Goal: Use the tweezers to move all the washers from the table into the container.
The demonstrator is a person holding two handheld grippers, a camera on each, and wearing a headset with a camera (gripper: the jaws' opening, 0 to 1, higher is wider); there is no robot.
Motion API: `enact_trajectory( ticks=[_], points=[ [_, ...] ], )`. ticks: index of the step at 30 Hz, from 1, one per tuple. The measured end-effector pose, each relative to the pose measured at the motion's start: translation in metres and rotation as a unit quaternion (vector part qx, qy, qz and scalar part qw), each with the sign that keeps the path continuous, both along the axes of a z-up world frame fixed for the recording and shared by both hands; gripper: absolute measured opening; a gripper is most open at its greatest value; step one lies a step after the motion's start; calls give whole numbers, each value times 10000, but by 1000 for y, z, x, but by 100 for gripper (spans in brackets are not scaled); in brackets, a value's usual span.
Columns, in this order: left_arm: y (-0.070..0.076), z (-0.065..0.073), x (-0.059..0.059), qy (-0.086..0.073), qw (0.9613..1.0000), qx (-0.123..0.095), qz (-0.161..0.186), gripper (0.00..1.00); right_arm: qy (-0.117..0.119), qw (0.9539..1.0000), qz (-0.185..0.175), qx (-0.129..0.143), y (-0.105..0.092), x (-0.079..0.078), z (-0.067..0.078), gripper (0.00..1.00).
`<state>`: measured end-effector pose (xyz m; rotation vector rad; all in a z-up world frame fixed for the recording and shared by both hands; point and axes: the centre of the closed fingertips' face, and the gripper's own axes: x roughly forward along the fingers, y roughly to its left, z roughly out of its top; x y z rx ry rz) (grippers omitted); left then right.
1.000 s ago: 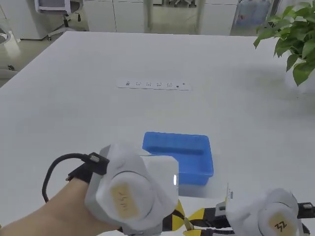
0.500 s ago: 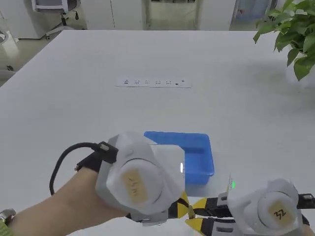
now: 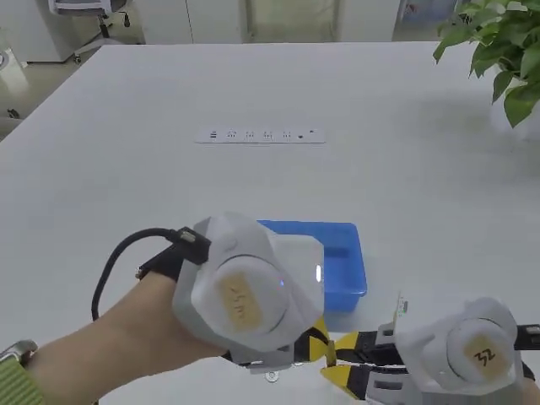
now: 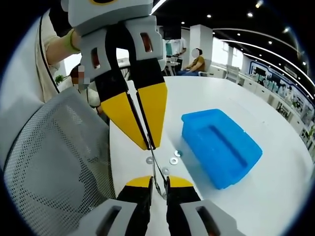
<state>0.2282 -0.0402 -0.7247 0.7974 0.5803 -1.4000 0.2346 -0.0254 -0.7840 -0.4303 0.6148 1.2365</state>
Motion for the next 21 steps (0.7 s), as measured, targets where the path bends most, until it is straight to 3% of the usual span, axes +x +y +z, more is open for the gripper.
enact_trajectory(
  ticks=[8, 12, 13, 14, 16, 17, 20, 21],
  points=[
    [-4, 1, 0, 155, 9998, 21, -90, 0, -38, 9999, -50, 116, 0, 2, 11, 12],
    [-7, 1, 0, 164, 9998, 3, -109, 0, -90, 9997, 131, 171, 2, 2, 13, 4],
    [-9, 4, 1, 83, 9999, -83, -73, 3, -99, 9998, 65, 180, 1, 3, 12, 3],
    [-10, 6, 2, 85, 9998, -158, -13, 14, -98, 9998, 34, 191, 0, 4, 12, 3],
    [-12, 16, 3, 259, 9974, -531, 414, 42, -37, 9996, -18, 286, 0, 5, 11, 3],
    [-8, 20, 4, 304, 9957, -665, 571, 47, 13, 9994, -118, 326, -2, 8, 11, 3],
    [10, 27, 11, 146, 9911, -897, 976, 46, 84, 9992, -167, 366, -5, 8, 12, 3],
    [19, 28, 12, 189, 9869, -1019, 1239, 49, 130, 9988, -233, 406, -6, 9, 12, 3]
  ],
)
